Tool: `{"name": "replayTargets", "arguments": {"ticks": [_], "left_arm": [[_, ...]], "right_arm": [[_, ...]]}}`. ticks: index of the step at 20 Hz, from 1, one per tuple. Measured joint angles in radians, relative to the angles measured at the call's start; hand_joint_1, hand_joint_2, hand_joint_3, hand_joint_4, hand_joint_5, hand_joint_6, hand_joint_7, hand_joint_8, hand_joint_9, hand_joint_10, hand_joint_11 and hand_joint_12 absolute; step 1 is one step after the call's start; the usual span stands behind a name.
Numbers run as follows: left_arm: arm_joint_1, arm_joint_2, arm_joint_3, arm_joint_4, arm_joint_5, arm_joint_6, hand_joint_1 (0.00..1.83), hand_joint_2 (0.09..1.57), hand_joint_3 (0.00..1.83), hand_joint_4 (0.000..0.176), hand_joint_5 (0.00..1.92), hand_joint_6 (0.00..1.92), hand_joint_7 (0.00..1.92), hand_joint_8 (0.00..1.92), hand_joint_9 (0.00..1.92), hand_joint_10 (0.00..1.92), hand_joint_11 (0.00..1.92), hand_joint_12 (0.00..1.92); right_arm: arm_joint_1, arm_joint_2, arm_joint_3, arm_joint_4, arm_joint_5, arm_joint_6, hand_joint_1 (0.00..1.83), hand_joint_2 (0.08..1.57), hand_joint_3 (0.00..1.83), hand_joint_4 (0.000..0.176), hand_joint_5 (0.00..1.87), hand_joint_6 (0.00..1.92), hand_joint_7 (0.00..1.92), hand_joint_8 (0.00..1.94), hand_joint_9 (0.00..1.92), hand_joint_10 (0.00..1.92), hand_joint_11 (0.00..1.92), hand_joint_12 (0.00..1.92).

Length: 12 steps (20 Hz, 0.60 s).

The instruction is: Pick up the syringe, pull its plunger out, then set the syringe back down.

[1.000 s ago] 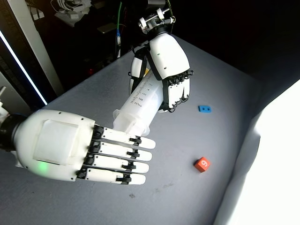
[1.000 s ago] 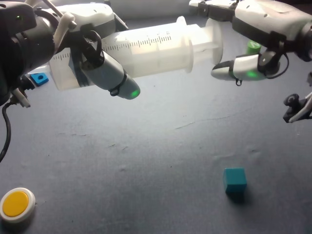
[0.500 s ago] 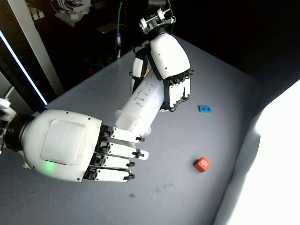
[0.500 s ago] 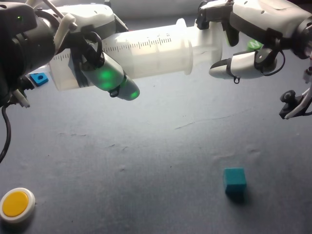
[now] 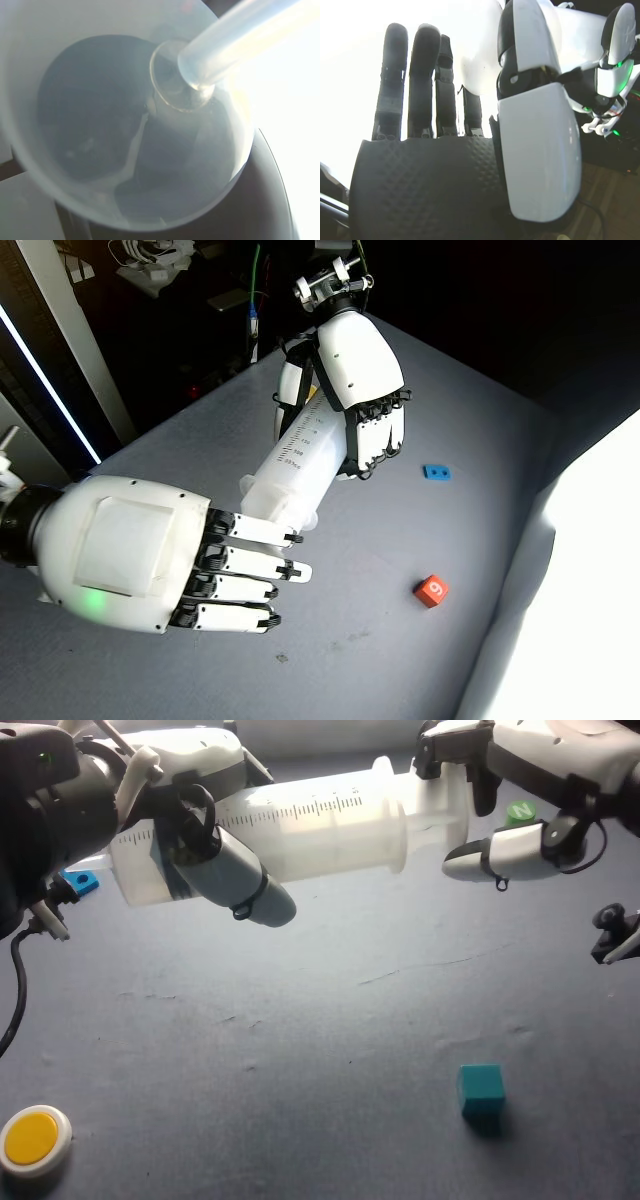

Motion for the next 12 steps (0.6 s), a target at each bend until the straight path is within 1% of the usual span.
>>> {"name": "replayTargets", "arguments": {"ticks": [1,2,3,4,5,6,7,8,9,12], "left_arm": [[-0.001,0.0,0.0,0.0,0.007,-0.001,1.16,1.24,0.0,0.0,0.7,1.32,0.8,1.43,0.69,1.31,0.47,1.66],[-0.002,0.0,0.0,0.0,0.01,-0.003,1.16,1.25,0.0,0.0,0.69,1.34,0.79,1.45,0.68,1.32,0.48,1.63],[-0.002,0.0,0.0,0.0,0.013,-0.003,1.16,1.25,0.0,0.0,0.69,1.34,0.79,1.45,0.68,1.32,0.48,1.63],[-0.002,0.0,0.0,-0.001,0.017,-0.004,1.16,1.25,0.0,0.0,0.69,1.37,0.81,1.38,0.72,1.18,0.52,1.49],[-0.003,0.0,-0.002,0.0,0.021,-0.004,1.17,1.24,0.0,0.0,0.69,1.32,0.82,1.42,0.72,1.25,0.5,1.57],[-0.003,0.0,-0.002,-0.001,0.024,-0.006,1.16,1.25,0.0,0.0,0.68,1.36,0.81,1.4,0.71,1.23,0.51,1.54],[-0.003,0.0,-0.002,-0.001,0.027,-0.008,1.15,1.26,0.0,0.0,0.66,1.4,0.8,1.4,0.7,1.22,0.49,1.55],[-0.003,0.0,-0.003,-0.001,0.032,-0.008,1.15,1.25,0.0,0.0,0.66,1.39,0.81,1.39,0.71,1.17,0.5,1.49],[-0.003,0.0,-0.005,-0.002,0.041,-0.009,1.15,1.26,0.0,0.0,0.66,1.4,0.8,1.4,0.72,1.15,0.51,1.47],[-0.003,0.0,-0.006,-0.002,0.046,-0.01,1.15,1.26,0.0,0.0,0.66,1.41,0.8,1.38,0.72,1.15,0.49,1.51]], "right_arm": [[0.0,0.012,-0.01,-0.002,0.0,0.0,1.19,1.24,0.0,0.0,0.71,1.22,0.79,1.48,0.6,1.12,0.35,1.39],[0.0,0.018,-0.012,-0.002,0.0,0.0,1.19,1.24,0.0,0.0,0.71,1.23,0.82,1.43,0.64,1.05,0.36,1.38],[0.0,0.023,-0.015,-0.002,-0.001,0.0,1.19,1.24,0.0,0.0,0.71,1.23,0.82,1.43,0.64,1.05,0.36,1.38],[0.0,0.031,-0.017,-0.005,-0.004,0.0,1.18,1.23,0.0,0.0,0.71,1.23,0.82,1.41,0.66,0.99,0.35,1.36],[0.0,0.045,-0.023,-0.006,-0.008,0.001,1.31,1.23,0.0,0.0,0.71,1.24,0.82,1.37,0.65,1.4,0.35,1.37],[0.0,0.055,-0.028,-0.01,-0.012,0.001,1.21,1.23,0.0,0.0,0.72,1.23,0.83,1.39,0.63,1.15,0.35,1.37],[0.0,0.068,-0.03,-0.013,-0.016,0.003,1.18,1.23,0.0,0.0,0.72,1.23,0.82,1.41,0.65,1.03,0.35,1.36],[0.0,0.077,-0.034,-0.013,-0.019,0.003,1.18,1.22,0.0,0.0,0.74,1.22,0.83,1.38,0.67,0.98,0.34,1.36],[0.0,0.1,-0.049,-0.016,-0.024,0.003,1.18,1.22,0.0,0.0,0.75,1.21,0.83,1.37,0.68,0.96,0.36,1.35],[-0.001,0.133,-0.068,-0.016,-0.034,0.002,1.18,1.24,0.0,0.0,0.72,1.24,0.81,1.42,0.65,0.98,0.32,1.38]]}}
